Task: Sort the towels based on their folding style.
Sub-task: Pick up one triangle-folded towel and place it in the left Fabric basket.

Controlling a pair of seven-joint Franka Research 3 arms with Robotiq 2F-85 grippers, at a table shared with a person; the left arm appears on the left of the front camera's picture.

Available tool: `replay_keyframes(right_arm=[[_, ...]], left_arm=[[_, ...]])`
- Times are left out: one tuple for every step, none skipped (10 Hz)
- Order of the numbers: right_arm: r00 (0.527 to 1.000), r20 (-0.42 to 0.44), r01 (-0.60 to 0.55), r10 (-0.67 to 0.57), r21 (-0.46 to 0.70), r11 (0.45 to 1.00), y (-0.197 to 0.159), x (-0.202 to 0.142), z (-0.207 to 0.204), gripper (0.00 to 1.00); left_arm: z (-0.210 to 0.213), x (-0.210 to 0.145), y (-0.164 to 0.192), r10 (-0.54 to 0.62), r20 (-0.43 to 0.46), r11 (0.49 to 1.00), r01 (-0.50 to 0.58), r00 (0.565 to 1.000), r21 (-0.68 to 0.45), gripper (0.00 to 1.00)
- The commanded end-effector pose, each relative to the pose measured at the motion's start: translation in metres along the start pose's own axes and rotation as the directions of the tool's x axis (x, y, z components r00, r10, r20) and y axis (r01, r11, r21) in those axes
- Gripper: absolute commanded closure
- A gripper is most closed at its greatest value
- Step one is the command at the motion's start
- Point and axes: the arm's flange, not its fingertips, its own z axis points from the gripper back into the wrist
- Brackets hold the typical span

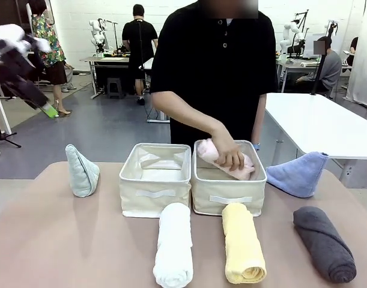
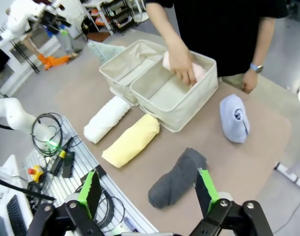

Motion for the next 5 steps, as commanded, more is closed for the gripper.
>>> replay_keyframes(right_arm=[[1.000, 0.018, -0.014, 0.014, 0.018, 1.000, -0.001, 0.001, 0.000, 0.00], [1.000, 0.018, -0.014, 0.014, 0.018, 1.000, -0.001, 0.001, 0.000, 0.00], [1.000, 0.018, -0.014, 0.014, 0.018, 1.000, -0.001, 0.001, 0.000, 0.00], [1.000, 0.018, -0.014, 0.014, 0.018, 1.000, -0.001, 0.001, 0.000, 0.00], [1.000, 0.018, -0.014, 0.014, 0.018, 1.000, -0.001, 0.001, 0.000, 0.00]], left_arm=[[-0.040, 0.008, -0.009, 0.204, -0.215, 0.978, -0.191, 0.955, 0.078, 0.00], [-0.060, 0.012, -0.013, 0.251, -0.263, 0.967, -0.227, 0.932, 0.118, 0.00], [-0.075, 0.015, -0.012, 0.293, -0.276, 0.952, -0.251, 0.915, 0.176, 0.00], [-0.083, 0.018, -0.014, 0.310, -0.260, 0.949, -0.281, 0.914, 0.143, 0.00], [-0.081, 0.021, -0.013, 0.313, -0.219, 0.950, -0.297, 0.924, 0.100, 0.00]])
